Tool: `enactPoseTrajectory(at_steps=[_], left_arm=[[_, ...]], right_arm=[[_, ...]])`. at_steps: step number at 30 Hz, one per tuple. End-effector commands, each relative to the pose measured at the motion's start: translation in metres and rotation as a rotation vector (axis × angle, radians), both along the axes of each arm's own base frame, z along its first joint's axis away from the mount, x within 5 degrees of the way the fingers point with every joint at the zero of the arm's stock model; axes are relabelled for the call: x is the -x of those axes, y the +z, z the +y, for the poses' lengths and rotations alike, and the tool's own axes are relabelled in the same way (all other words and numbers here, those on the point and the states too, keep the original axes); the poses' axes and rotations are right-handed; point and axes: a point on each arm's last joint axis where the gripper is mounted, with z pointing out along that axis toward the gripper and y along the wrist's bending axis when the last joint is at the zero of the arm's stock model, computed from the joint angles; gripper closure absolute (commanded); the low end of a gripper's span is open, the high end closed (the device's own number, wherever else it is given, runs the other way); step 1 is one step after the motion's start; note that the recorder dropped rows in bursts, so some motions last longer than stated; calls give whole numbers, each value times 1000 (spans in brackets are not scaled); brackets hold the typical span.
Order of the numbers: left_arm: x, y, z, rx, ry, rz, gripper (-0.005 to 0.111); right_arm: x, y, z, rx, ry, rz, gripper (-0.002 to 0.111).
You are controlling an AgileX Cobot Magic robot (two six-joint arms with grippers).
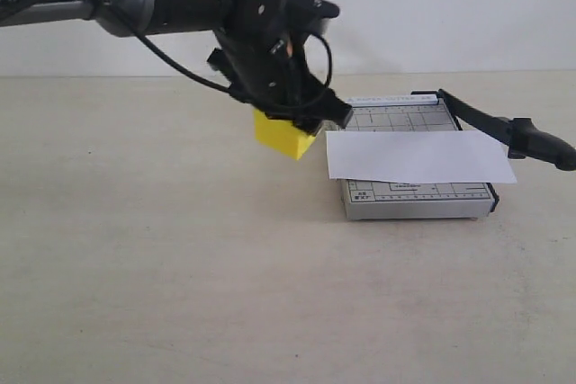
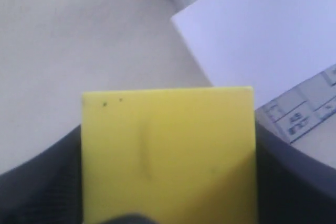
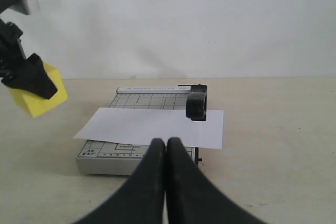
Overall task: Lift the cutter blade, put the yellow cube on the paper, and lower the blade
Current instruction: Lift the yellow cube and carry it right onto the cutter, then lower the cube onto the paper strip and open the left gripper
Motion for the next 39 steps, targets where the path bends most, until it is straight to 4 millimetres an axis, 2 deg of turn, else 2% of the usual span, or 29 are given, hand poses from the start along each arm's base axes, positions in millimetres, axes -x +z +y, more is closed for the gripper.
enactPoseTrajectory(at_steps=[1,5,13,15,20,27,39], left_arm=[[15,28,-29,49,-109,-79,102],[17,34,-47,110,-136,-126,102],[3,6,-69,165,-74,-41,102],[-1,-1,-71,158,-66,-31,102],[-9,-5,-80,189,-41,-39,102],[-14,-34,-85,163,-29,4,102],[-17,-38,-91,228,-34,-26,102]], right_arm=[[0,1,0,1,0,-11,108],[0,1,0,1,0,-11,108],[0,1,0,1,0,-11,108],[0,1,0,1,0,-11,108],[0,1,0,0,-1,-17,108],[0,1,0,0,-1,-17,108],[0,1,0,0,-1,-17,108]])
